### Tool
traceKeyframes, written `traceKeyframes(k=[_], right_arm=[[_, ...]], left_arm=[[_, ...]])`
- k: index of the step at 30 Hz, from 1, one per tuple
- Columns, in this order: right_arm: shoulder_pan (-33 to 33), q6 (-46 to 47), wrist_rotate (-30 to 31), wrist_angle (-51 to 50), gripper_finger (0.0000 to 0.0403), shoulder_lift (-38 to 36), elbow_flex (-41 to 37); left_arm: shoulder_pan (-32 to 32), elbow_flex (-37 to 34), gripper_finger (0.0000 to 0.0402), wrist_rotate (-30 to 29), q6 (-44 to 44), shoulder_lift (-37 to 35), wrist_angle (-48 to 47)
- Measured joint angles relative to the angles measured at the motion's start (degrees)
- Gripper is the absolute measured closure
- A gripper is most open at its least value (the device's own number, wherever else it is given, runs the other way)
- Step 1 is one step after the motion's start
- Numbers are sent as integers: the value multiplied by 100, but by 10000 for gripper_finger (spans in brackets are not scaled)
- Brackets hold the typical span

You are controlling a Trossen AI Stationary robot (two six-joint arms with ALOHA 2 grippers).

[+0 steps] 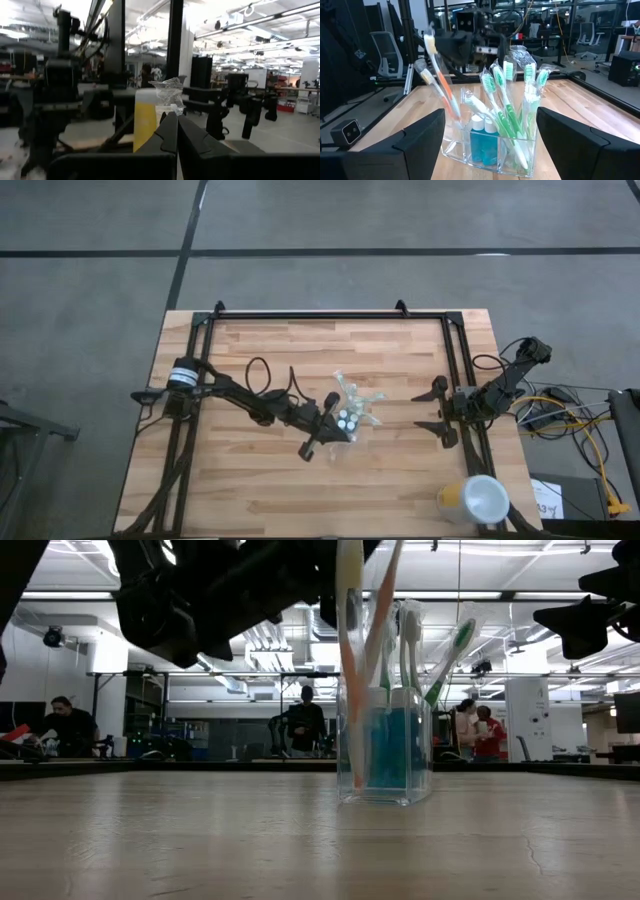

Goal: Pick & Place toothbrushing station
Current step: Put the white orange toothbrush into the front side of the transparent organizer

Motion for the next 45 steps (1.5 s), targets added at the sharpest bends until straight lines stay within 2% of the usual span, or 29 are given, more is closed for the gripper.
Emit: traceKeyframes(k=[12,29,40,45], right_arm=[[2,0,0,-1,106,0,0],[2,-3,0,-1,96,-2,0],[-2,-1,0,-2,105,-9,0],[-2,-28,-2,-2,97,-9,0]], left_arm=[[18,-10,400,0,25,-30,-1107],[52,-245,391,36,2,-62,-1625],[74,-341,297,203,33,-123,-1609],[103,-409,272,205,121,-257,-1604]])
